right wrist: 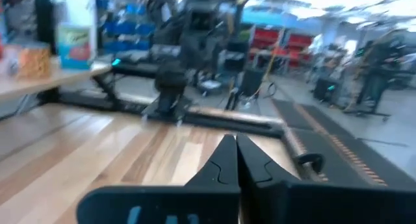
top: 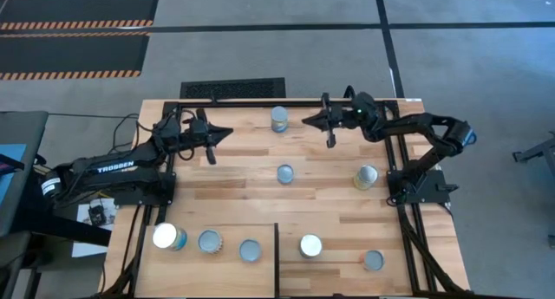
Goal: Pick and place cans onto a shelf
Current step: Move the canned peas to the middle of the table
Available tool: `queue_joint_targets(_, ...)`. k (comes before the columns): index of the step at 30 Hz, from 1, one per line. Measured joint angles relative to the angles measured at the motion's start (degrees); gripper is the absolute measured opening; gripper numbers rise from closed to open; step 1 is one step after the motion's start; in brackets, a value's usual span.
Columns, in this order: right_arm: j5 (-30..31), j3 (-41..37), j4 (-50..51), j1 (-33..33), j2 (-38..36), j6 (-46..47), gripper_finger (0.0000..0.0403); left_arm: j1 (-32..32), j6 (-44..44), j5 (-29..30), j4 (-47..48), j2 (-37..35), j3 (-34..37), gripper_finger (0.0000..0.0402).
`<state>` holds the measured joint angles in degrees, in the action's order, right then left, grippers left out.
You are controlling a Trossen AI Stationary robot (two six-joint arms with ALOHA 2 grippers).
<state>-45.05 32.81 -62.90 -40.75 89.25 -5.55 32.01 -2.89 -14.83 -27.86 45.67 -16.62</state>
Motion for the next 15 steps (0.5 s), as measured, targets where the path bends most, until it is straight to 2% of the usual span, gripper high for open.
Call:
queue_joint_targets(6,0.1,-4.5,-9.5,-3.0,0.0,4.2,0.0001,-0.1,-1.0,0.5,0.1,0.0,0.0,0.0000)
queue_joint_targets(15,-1.5,-6.0,-12.0,-3.1,0.0,7.2,0.0001,-0.1,-1.3,2.4,1.3,0.0,0.0,0.0000)
